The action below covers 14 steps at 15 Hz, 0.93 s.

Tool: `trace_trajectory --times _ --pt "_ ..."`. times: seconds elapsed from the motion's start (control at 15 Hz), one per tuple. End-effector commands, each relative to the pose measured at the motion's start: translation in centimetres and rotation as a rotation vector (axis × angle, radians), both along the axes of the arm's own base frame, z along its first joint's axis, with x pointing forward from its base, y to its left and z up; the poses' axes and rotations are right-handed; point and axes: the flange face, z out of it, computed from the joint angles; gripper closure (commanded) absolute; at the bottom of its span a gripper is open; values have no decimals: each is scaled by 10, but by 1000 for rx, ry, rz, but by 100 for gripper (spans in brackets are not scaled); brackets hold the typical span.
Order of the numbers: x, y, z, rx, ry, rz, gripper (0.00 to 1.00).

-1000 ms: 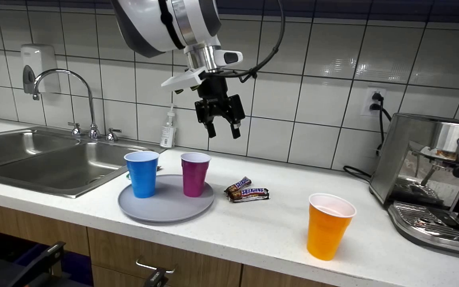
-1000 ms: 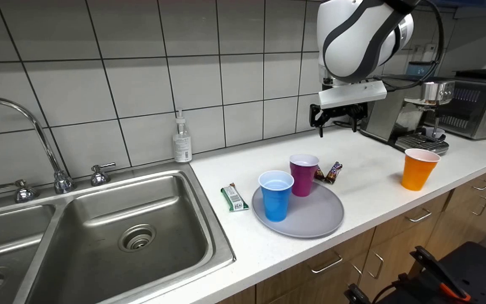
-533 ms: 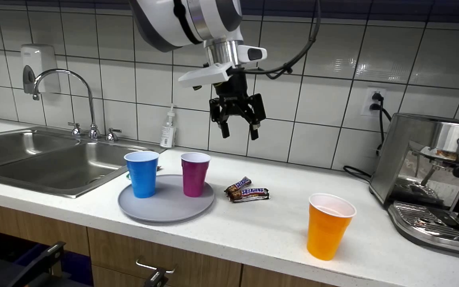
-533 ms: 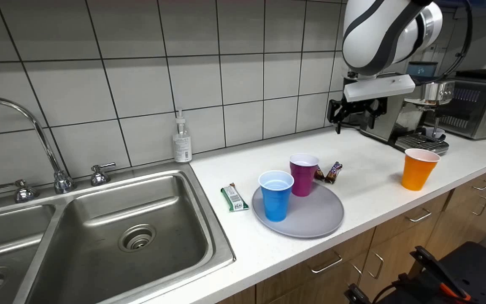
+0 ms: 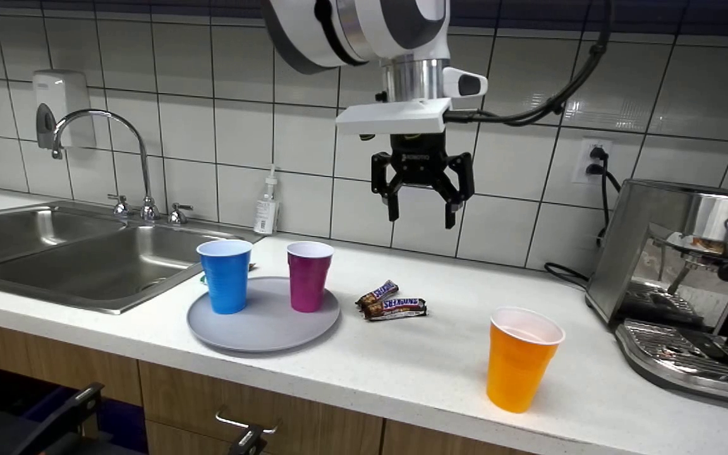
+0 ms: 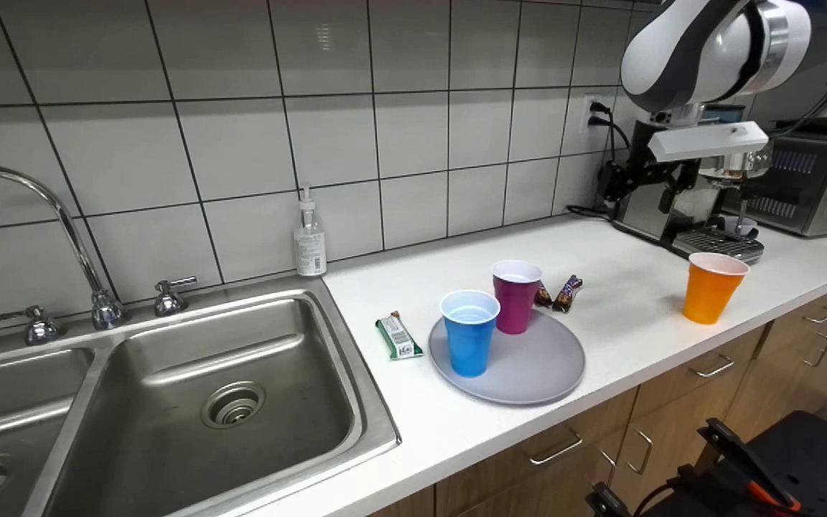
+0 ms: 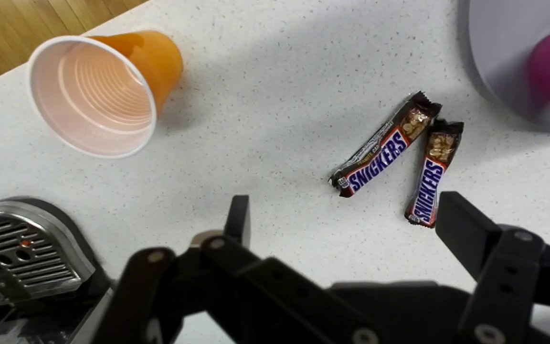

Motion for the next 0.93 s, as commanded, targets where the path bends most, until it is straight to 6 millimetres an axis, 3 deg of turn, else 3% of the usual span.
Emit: trace_trajectory --times 0.0,0.33,0.87 --pt "-4 -29 5 54 17 80 0" --pt "-7 -58 0 83 29 160 0" --pt "-7 -94 -26 43 85 229 0"
